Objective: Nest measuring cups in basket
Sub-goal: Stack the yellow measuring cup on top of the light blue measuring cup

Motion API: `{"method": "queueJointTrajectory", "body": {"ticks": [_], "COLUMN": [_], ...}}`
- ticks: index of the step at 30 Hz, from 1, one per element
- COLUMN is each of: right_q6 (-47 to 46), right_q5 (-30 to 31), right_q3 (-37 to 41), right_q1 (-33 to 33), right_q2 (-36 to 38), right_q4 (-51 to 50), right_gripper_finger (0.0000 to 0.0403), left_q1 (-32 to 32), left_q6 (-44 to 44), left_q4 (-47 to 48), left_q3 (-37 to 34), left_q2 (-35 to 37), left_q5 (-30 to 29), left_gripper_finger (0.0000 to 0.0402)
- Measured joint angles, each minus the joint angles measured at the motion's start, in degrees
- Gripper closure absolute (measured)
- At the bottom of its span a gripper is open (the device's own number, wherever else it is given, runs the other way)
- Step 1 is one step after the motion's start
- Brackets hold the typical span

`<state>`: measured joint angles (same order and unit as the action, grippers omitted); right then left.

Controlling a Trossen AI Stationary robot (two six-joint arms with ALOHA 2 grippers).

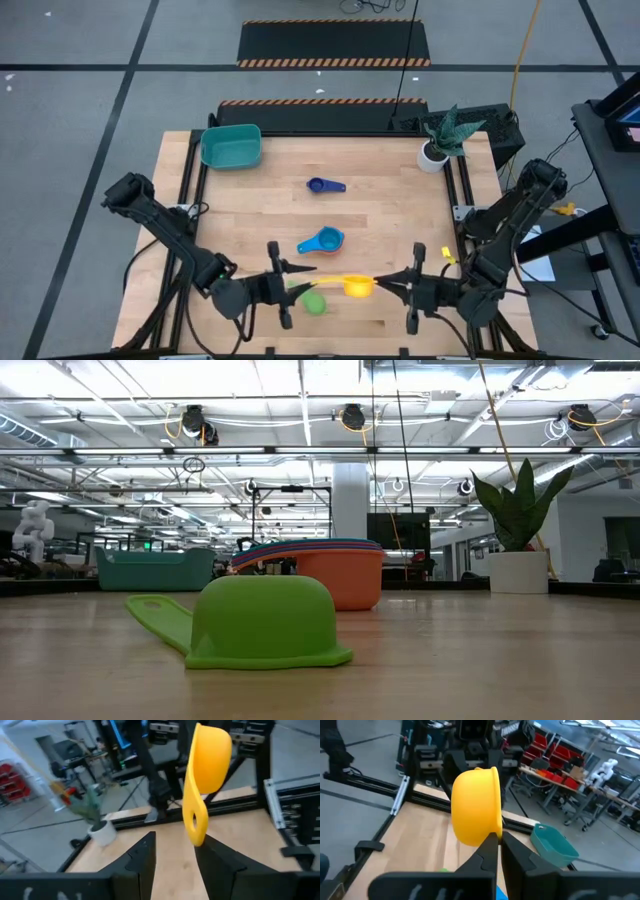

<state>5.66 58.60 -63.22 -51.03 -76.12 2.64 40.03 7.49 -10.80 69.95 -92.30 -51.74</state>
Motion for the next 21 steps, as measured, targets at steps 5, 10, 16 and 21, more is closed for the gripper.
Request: {"method": "queueJointTrajectory", "body": {"ticks": [5,10,16,21], "right_q6": [1.8,4.3,4.5,4.5], "right_q5": [0.1,0.1,0.1,3.2], "right_q3": [0.0,0.0,0.2,0.4], "right_q1": [-1.2,-1.7,-1.6,-1.6], "right_q2": [0.0,0.0,0.0,-0.1], "right_q4": [2.0,5.7,6.4,6.2], "right_gripper_finger": [0.0403,0.0403,0.0403,0.0403], "left_q1": [0.0,0.4,0.5,0.8], "left_q6": [4.6,9.0,11.6,12.9], "left_q4": [-9.0,-17.5,-22.1,-22.5], "left_q3": [0.0,0.0,0.0,0.0], "left_q2": [-2.0,-4.1,-5.2,-5.1], "left_q5": [1.2,1.2,1.3,1.2], "left_gripper_finger": [0.0266,0.0266,0.0266,0.0268]}}
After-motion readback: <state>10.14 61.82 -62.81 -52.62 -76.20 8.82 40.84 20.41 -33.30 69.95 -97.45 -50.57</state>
